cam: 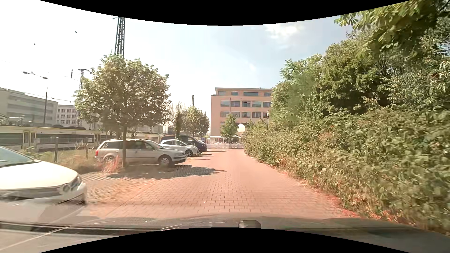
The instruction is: Follow the waypoints while adhering to traffic rules and regulations
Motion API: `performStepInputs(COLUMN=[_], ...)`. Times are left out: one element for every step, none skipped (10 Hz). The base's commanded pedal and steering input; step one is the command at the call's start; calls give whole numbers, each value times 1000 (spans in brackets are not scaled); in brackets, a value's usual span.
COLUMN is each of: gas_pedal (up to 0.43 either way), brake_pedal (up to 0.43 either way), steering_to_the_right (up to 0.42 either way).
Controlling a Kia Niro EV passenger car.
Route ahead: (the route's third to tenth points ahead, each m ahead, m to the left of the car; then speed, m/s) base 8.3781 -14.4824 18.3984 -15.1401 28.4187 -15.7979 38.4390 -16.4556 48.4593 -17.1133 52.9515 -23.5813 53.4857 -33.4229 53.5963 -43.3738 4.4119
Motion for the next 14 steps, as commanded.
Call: performStepInputs(gas_pedal=[39, 39, 39, 39, 39, 39, 39, 39, 39, 39, 39, 39, 39, 39], brake_pedal=[0, 0, 0, 0, 0, 0, 0, 0, 0, 0, 0, 0, 0, 0], steering_to_the_right=[12, 2, -5, -8, -9, -10, -12, -15, -18, -19, -19, -17, -12, -10])
